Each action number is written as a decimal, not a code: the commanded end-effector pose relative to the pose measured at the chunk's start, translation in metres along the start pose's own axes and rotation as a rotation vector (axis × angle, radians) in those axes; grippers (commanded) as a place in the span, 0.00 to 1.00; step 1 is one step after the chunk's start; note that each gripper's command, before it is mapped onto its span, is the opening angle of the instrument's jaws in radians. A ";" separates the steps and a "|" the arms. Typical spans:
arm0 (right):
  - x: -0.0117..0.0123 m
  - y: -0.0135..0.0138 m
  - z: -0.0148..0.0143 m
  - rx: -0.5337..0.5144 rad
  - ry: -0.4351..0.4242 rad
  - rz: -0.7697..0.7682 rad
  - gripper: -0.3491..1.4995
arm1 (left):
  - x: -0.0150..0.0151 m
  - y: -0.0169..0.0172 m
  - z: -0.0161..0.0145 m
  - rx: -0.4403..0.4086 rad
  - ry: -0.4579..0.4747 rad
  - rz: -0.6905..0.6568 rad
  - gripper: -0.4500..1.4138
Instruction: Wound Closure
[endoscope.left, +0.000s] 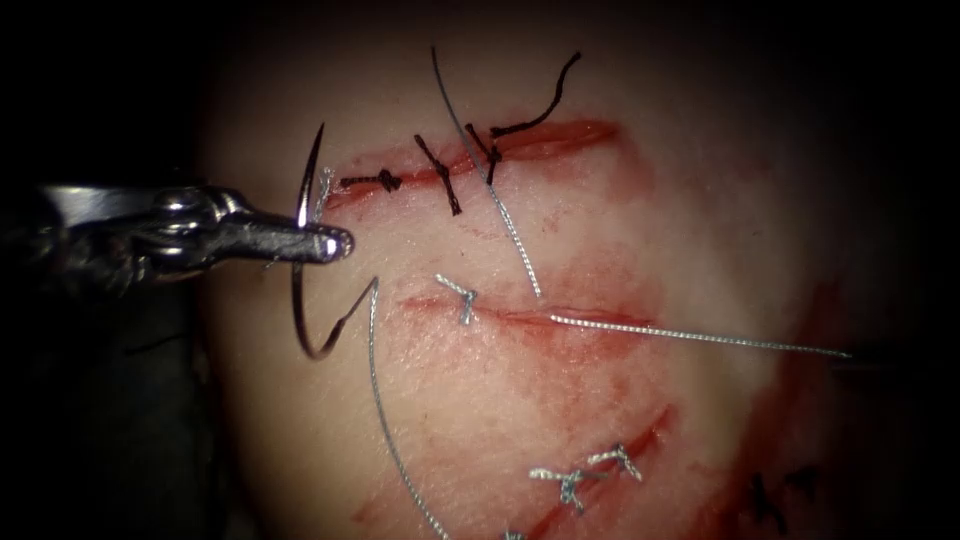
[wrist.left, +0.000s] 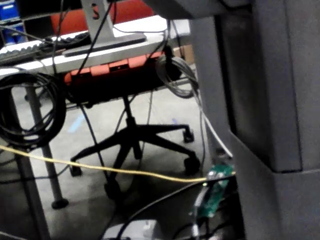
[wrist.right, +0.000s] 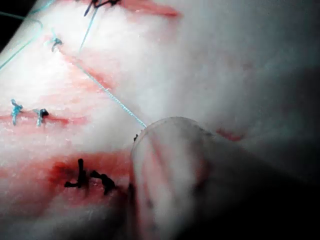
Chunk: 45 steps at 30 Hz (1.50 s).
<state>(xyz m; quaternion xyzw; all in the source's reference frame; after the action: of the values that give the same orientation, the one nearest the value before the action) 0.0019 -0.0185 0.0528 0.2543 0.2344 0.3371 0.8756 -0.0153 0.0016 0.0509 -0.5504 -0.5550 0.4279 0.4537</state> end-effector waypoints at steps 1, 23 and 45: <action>-0.0003 0.0005 0.0003 -0.012 -0.017 -0.001 0.00 | -0.0001 -0.0007 0.0004 -0.001 0.000 0.000 0.00; -0.0055 0.0059 -0.0042 -0.124 -0.119 0.076 0.00 | -0.0001 -0.0007 0.0003 -0.001 -0.001 0.000 0.00; -0.0038 0.0074 -0.0072 -0.252 -0.052 -0.099 0.95 | -0.0004 -0.0008 0.0006 0.013 -0.016 0.043 0.00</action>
<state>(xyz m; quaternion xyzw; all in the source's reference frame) -0.0096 -0.0150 0.0533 0.1366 0.1714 0.3075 0.9260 -0.0156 0.0014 0.0510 -0.5577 -0.5436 0.4427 0.4444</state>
